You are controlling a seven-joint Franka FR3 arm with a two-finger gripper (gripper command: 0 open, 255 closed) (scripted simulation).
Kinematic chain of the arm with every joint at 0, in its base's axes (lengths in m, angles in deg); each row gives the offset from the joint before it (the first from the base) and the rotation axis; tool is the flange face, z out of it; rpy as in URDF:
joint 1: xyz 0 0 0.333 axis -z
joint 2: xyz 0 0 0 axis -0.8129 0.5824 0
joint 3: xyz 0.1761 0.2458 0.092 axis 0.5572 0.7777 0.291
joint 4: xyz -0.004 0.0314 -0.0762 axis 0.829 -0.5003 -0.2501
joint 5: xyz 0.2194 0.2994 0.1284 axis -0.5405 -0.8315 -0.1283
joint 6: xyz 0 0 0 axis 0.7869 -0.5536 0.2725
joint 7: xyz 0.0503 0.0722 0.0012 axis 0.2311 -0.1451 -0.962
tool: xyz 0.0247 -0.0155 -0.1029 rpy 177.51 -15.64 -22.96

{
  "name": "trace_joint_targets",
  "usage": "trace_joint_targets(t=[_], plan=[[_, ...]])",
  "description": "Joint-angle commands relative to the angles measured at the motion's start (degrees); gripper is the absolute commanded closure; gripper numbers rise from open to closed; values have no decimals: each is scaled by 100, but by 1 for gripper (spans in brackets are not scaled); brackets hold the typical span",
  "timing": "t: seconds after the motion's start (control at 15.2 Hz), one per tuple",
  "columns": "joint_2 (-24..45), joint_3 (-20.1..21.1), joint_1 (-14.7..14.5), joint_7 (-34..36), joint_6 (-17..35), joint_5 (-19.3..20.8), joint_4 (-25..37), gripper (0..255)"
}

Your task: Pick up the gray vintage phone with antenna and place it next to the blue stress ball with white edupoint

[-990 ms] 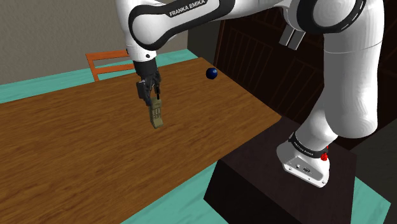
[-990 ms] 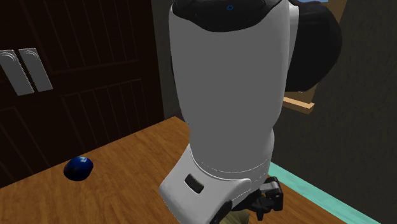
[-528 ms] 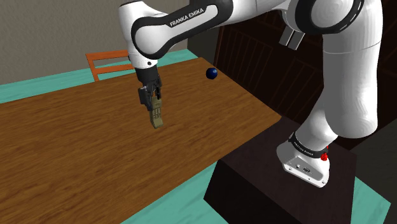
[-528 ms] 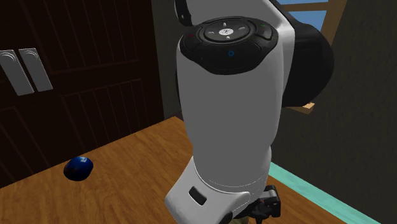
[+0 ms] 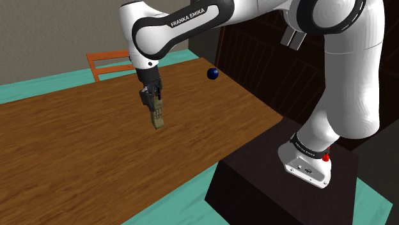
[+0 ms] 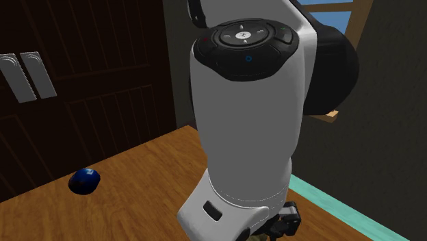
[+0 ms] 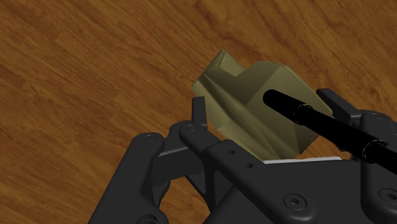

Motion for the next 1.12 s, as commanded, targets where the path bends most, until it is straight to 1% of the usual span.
trace_joint_targets(t=[0.0,0.33,1.06], plan=[[-2,0,0,0,0,0,0,255],[0,0,0,0,0,0,2,255],[-280,45,14,26,-703,-67,435,255]])
